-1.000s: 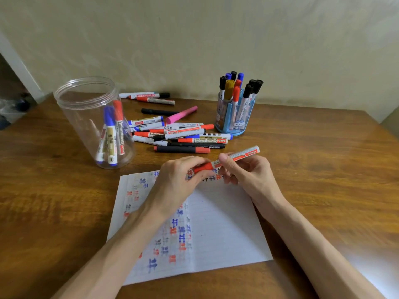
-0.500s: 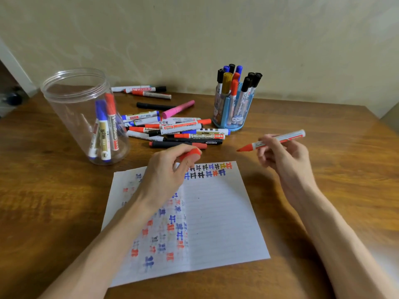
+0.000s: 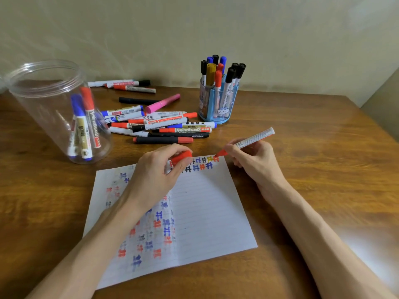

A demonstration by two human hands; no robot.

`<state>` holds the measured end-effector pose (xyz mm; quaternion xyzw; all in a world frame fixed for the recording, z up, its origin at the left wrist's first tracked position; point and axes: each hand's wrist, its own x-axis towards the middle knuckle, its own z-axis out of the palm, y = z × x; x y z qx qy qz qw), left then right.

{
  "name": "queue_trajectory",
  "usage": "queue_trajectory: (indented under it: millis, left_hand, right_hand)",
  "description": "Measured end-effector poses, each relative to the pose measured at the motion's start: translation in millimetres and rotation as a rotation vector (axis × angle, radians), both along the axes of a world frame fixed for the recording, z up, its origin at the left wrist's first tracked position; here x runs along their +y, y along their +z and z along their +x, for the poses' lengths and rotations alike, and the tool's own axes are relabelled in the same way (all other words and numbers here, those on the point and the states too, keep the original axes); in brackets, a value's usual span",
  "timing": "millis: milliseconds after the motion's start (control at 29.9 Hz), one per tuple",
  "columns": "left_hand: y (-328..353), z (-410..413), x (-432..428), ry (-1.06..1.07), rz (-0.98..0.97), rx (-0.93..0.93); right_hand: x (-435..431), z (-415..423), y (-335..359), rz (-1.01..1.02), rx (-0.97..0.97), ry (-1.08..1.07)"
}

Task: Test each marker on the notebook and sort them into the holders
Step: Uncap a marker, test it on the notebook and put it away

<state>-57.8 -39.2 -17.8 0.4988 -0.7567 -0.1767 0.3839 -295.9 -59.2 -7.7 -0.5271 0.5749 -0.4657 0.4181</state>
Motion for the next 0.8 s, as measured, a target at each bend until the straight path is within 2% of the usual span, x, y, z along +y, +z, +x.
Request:
queue_trajectory:
  millis: [334,803]
  left_hand:
    - [-1.6,-1.2,1.1,-0.006,-0.017,-0.022]
    - [-1.0,-1.6,0.4,-0.011,-0.035,-0.026]
  right_hand:
    - [-4.0,5.0,-13.2,-0.127,0.243,0.014]
    - [-3.2,7.1,-18.3,-0.230,0.337,0.008]
